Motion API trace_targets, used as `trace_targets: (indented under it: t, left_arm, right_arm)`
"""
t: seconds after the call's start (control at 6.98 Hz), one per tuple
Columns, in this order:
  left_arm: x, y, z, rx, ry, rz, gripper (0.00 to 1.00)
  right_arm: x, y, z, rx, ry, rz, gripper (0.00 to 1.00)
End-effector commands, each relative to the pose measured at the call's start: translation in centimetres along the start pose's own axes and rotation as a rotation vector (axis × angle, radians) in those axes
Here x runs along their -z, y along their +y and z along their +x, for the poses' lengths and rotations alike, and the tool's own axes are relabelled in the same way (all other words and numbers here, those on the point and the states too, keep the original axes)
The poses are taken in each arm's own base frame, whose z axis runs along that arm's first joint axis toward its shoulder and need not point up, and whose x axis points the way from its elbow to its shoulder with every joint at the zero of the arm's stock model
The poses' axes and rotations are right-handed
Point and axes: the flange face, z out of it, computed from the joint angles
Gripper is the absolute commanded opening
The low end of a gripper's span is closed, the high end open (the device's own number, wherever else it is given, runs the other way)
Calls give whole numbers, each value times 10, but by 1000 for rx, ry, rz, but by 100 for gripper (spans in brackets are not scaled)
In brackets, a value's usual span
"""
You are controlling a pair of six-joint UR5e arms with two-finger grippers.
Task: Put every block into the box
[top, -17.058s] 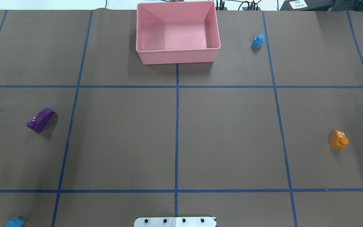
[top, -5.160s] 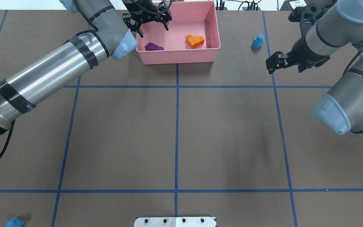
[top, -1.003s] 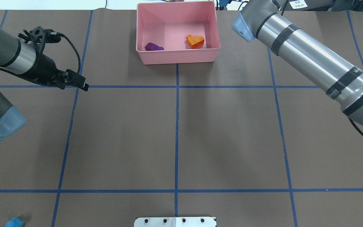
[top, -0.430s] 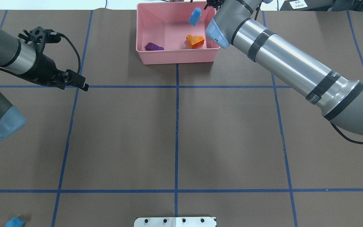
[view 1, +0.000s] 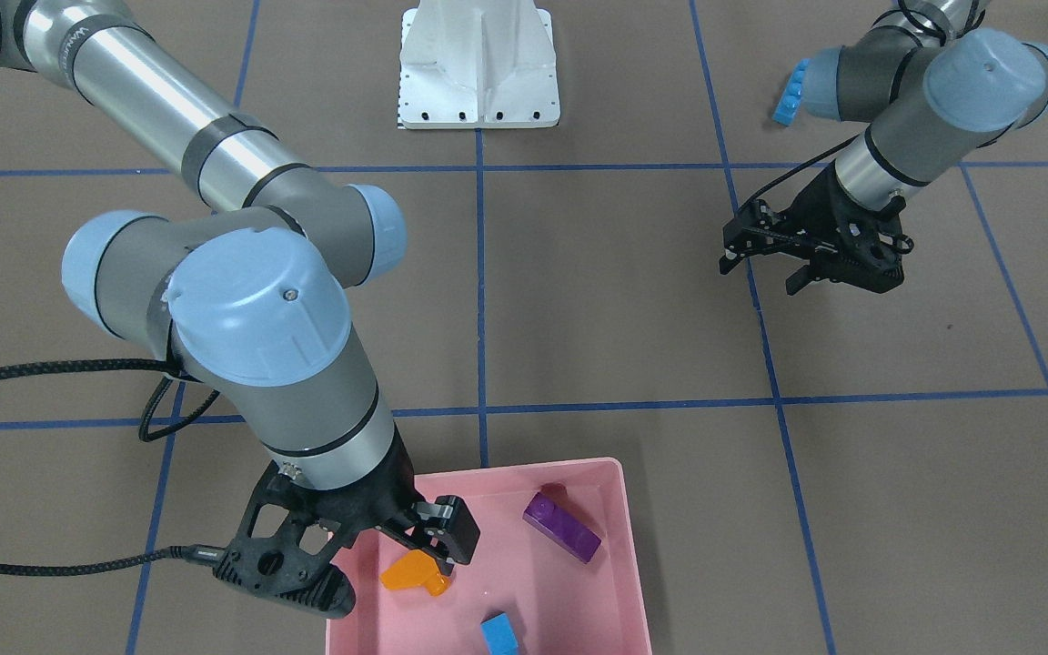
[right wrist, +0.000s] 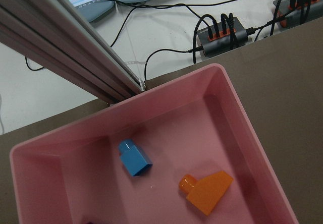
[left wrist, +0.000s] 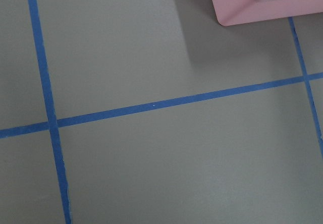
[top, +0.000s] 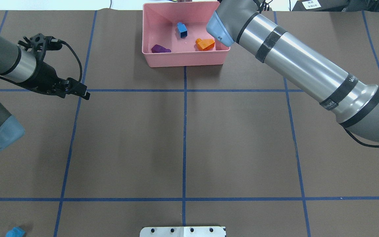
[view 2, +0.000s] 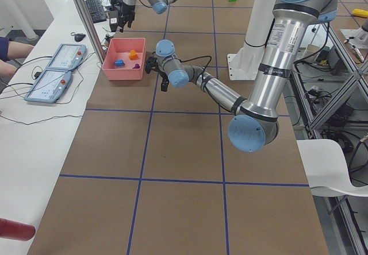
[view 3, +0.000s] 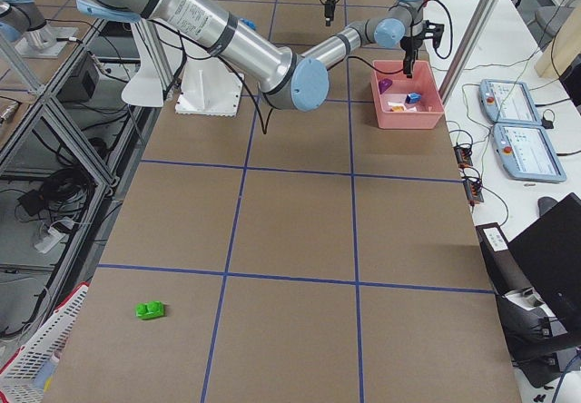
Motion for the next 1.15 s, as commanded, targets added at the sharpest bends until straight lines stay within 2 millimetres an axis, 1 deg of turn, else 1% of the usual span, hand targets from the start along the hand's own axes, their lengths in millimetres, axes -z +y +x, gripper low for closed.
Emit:
trace_targets:
  t: [0.0, 0.14, 0.29, 0.43, 0.57, 0.72, 0.86, 1.0]
  left_arm:
    - [-8, 58, -13, -11, -11, -66, 100]
    - [-8, 93, -14, -30, -18, -97, 100]
    - [-26, 133, -18, -62, -87, -113, 100]
    - [-39, 172, -23, -95, -147, -139, 100]
    - [-41, 198, -34, -104, -174, -181, 100]
    - [-38, 223, -42, -112, -189, -225, 100]
    - [-39, 249, -53, -123, -221, -274, 100]
    - [-45, 269, -64, -150, -273, -290, 100]
  right_arm:
    - [45, 26, 34, 89, 68, -35, 99]
    - [56, 32, 71, 134, 77, -55, 99]
    - [74, 33, 115, 185, 95, -68, 99]
    - [89, 39, 159, 234, 116, -82, 99]
    - [104, 51, 203, 271, 131, -97, 99]
    - [122, 66, 259, 330, 149, -104, 99]
    - [139, 81, 312, 372, 161, -120, 99]
    - [152, 96, 362, 401, 168, -136, 99]
